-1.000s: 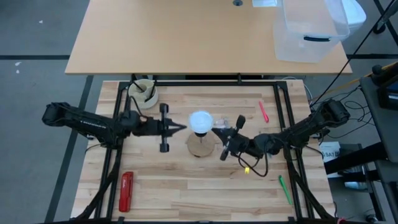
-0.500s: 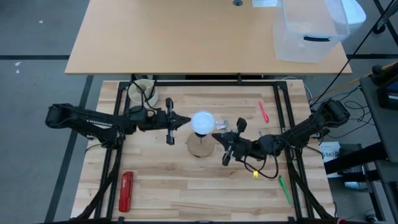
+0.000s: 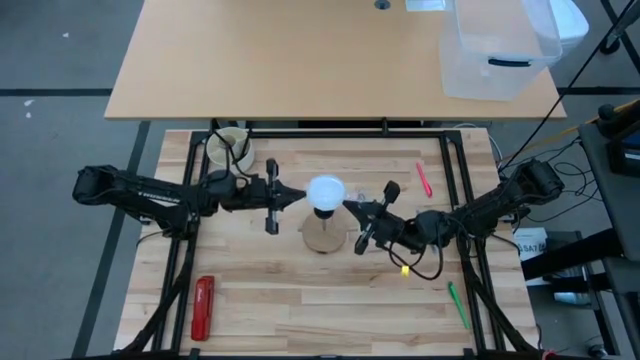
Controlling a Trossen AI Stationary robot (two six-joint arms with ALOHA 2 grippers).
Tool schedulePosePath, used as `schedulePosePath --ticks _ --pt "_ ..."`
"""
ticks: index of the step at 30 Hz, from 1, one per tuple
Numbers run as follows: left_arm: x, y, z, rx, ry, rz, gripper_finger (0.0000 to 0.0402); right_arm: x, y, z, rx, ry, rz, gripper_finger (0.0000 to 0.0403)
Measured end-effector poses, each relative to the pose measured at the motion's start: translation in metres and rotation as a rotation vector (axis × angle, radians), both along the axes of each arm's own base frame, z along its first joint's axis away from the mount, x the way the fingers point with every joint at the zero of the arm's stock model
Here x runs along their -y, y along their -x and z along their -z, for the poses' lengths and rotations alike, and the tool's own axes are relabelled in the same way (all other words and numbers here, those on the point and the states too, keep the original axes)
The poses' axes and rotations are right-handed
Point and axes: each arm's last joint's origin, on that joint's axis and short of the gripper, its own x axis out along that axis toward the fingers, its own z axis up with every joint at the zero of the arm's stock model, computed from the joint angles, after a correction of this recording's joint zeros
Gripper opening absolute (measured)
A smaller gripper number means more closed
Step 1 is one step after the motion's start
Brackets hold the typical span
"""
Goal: Screw lightbulb
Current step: Remove the lightbulb from the desk lamp
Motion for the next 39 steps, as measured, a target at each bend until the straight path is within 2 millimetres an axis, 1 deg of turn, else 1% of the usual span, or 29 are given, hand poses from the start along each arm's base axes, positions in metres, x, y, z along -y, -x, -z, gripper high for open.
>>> schedulePosePath --ticks 5,9,12,15,18,23,28,32,39 --pt "0.011 0.0 0.001 -0.011 -0.009 0.082 0.0 0.003 0.0 0.001 -0.014 -0.009 0.074 0.0" --pt "0.023 0.0 0.003 -0.031 -0.035 0.113 0.0 0.004 -0.001 0.005 -0.044 0.003 0.067 0.0" --pt "0.032 0.001 0.005 -0.048 -0.044 0.147 0.0 0.009 -0.002 0.005 -0.045 -0.005 0.088 0.0" --pt "0.039 0.002 0.004 -0.04 -0.078 0.119 0.0 0.009 -0.003 0.006 -0.044 -0.021 0.087 0.0" --pt "0.042 0.005 0.001 -0.025 -0.125 0.04 0.0 0.003 -0.001 0.006 -0.043 -0.021 0.058 0.0" --pt "0.036 0.011 -0.009 0.034 -0.147 -0.047 0.0 -0.009 0.002 0.007 -0.054 -0.012 -0.007 0.0" --pt "0.025 0.01 -0.01 0.037 -0.138 -0.09 0.0 -0.016 0.004 0.007 -0.062 0.0 -0.032 0.0" --pt "0.017 0.009 -0.01 0.035 -0.115 -0.101 0.0 -0.017 0.004 0.006 -0.053 0.016 -0.069 0.0" --pt "0.015 0.009 -0.01 0.035 -0.102 -0.093 0.0 -0.013 0.003 0.001 -0.02 0.037 -0.055 0.0"
